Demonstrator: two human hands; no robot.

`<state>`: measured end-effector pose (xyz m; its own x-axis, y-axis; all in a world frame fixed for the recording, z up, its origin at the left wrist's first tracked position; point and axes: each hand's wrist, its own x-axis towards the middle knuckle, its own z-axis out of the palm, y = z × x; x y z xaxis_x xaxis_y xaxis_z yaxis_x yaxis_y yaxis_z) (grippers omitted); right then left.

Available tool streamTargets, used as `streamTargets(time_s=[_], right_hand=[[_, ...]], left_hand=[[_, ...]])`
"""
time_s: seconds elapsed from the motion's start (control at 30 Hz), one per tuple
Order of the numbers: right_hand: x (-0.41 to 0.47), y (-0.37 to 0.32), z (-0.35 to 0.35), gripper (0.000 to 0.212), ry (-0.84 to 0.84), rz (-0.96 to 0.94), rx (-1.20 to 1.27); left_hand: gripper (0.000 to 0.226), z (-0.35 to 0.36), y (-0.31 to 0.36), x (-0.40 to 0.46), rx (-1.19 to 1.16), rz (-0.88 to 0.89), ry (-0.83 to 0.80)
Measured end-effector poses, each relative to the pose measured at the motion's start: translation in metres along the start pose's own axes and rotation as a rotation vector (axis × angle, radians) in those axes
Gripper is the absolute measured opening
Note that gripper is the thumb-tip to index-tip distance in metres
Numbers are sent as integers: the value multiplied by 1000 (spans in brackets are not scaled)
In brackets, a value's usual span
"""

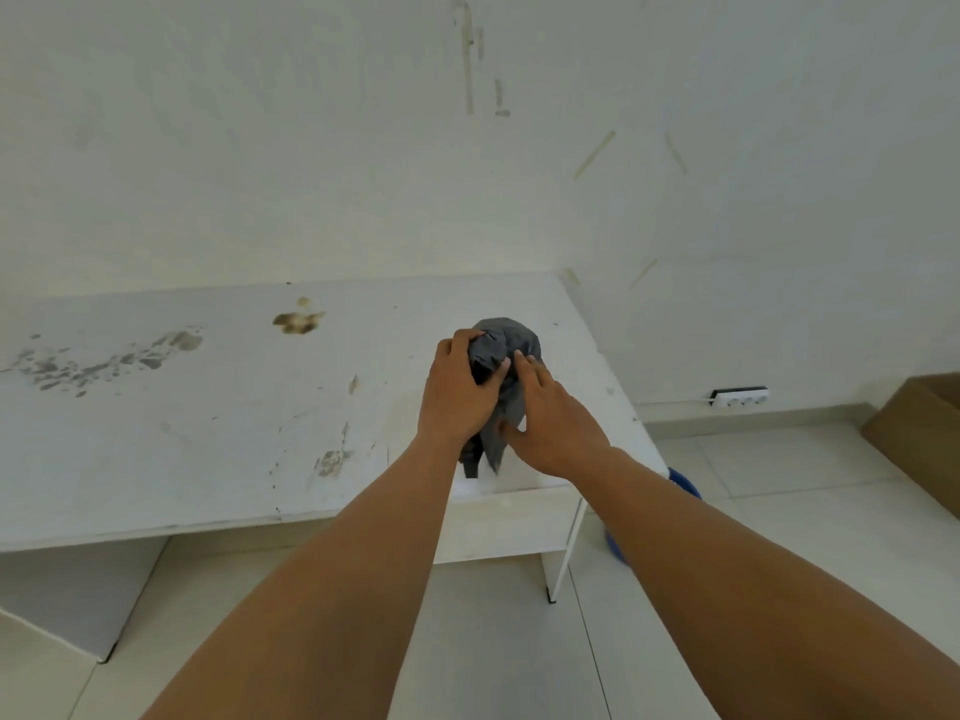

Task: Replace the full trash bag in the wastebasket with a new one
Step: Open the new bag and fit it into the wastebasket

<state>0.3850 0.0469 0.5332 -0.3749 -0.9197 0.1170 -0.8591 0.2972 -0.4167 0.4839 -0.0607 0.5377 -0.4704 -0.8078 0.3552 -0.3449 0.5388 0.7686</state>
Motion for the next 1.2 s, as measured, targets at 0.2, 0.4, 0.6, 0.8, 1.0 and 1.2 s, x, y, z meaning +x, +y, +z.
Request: streamTargets(time_s=[0.2, 0.4, 0.6, 0.8, 1.0, 1.2], right_hand=[[8, -40, -112, 49, 70, 32, 16], [18, -46, -207, 22, 216, 81, -92], [12, -12, -252, 54, 44, 47, 120], [6, 69, -276, 38, 100, 10, 10], [13, 156, -315, 16, 91, 171, 46], [30, 228, -330, 16, 196, 263, 187]], left_hand=[[51, -53, 102, 35, -186, -191, -192], [74, -96, 182, 67, -185, -271, -321], [51, -73, 233, 88, -235, -365, -334], [75, -4, 278, 92, -286, -463, -374], [88, 75, 310, 94, -290, -513, -338], [41, 136, 304, 116, -55, -431, -260]])
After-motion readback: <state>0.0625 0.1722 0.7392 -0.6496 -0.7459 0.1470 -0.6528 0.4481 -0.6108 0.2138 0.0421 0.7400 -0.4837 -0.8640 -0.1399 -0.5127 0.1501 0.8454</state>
